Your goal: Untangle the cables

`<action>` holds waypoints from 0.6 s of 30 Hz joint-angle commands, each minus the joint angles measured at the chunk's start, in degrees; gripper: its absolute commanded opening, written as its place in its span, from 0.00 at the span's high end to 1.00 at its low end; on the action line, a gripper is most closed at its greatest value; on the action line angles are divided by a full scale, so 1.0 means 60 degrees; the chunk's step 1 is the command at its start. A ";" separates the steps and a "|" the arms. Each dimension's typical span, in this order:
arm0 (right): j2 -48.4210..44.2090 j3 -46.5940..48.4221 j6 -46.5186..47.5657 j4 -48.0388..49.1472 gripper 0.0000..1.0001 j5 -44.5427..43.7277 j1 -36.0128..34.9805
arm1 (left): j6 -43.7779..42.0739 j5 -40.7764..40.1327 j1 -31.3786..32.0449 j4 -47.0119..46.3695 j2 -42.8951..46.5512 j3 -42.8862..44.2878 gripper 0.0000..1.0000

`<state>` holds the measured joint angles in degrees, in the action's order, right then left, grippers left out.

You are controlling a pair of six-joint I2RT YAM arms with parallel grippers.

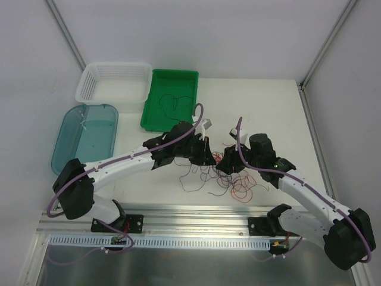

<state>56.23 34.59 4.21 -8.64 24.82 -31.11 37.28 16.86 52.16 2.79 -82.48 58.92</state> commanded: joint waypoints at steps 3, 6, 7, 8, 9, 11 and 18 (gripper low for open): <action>0.0238 -0.0169 -0.0056 0.1426 0.63 -0.0050 -0.0058 | 0.0467 0.0646 0.0066 -0.0259 0.0475 -0.0195 1.00; 0.0239 -0.0301 -0.0159 0.1909 0.88 -0.0078 -0.0073 | 0.0482 0.0720 0.0066 -0.0260 0.0533 -0.0268 1.00; 0.0195 -0.0286 -0.0174 0.1851 0.94 -0.0151 -0.0088 | 0.0438 0.0676 0.0066 -0.0259 0.0620 -0.0297 1.00; 0.0093 -0.0243 -0.0159 0.1749 0.99 -0.0341 -0.0088 | 0.0380 0.0545 0.0066 -0.0259 0.0679 -0.0385 1.00; 0.0034 -0.0199 -0.0130 0.1632 0.99 -0.0458 -0.0073 | 0.0321 0.0428 0.0066 -0.0259 0.0767 -0.0444 1.00; -0.0069 -0.0082 -0.0014 0.1077 0.99 -0.0780 -0.0073 | 0.0102 0.0266 0.0066 -0.0274 0.1147 -0.0633 0.91; -0.0158 0.0592 -0.0378 -0.0286 0.99 -0.1528 -0.0190 | -0.0865 -0.0393 0.0168 -0.0260 0.2159 -0.1088 0.35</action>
<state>56.47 34.06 3.27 -7.62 18.81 -31.55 35.51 17.12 52.21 2.44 -72.55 53.60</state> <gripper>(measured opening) 0.032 0.607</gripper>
